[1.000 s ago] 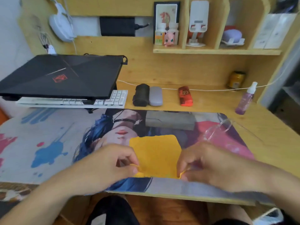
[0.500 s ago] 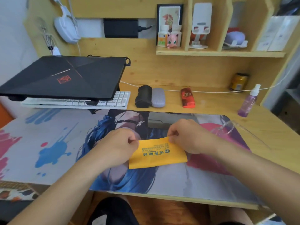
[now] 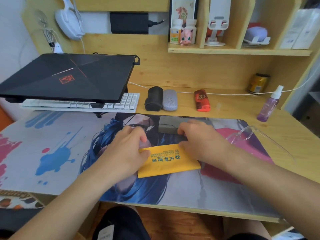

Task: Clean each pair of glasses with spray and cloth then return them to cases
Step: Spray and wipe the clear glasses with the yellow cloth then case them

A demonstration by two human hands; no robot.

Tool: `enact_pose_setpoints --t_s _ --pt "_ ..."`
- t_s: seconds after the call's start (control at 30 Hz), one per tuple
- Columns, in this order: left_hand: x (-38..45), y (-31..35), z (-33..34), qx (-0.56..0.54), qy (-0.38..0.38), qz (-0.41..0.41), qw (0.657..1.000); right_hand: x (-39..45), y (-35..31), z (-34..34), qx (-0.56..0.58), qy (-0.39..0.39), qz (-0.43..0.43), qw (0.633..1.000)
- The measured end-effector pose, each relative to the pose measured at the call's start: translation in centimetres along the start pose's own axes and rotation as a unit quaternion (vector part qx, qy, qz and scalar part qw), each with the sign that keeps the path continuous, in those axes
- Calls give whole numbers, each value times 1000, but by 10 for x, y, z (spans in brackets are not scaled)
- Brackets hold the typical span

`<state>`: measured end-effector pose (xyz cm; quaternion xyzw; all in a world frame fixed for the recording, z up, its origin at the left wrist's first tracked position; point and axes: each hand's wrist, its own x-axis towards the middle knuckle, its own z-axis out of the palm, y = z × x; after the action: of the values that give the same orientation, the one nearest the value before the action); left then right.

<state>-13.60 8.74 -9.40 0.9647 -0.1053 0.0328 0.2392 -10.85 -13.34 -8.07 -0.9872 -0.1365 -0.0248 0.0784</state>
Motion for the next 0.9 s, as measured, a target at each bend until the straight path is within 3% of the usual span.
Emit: enact_pose_setpoints --t_s 0.07,0.2,0.3,0.37,0.47,0.6,0.77,0.9 --pt "-13 8 -3 -24 13 61 998 -12 -3 -7 10 58 -67 996" --pt "-29 11 0 78 -109 122 983 -40 2 -13 30 -85 -190 978" --pt "-30 7 4 123 -60 176 975 -46 11 -6 10 -97 -208 973" --pt "-28 6 6 124 -22 181 975 -44 12 -6 28 -83 -202 976" --pt "-13 0 4 56 -19 104 993 -34 11 -4 50 -78 -182 979" --pt "13 -8 3 -28 -64 31 997 -14 10 -8 203 -135 -43 969" --pt "27 -11 12 17 -32 21 999 6 7 -4 124 -96 -14 987" --pt "29 -7 20 113 10 12 993 13 4 8 68 -68 -1 995"
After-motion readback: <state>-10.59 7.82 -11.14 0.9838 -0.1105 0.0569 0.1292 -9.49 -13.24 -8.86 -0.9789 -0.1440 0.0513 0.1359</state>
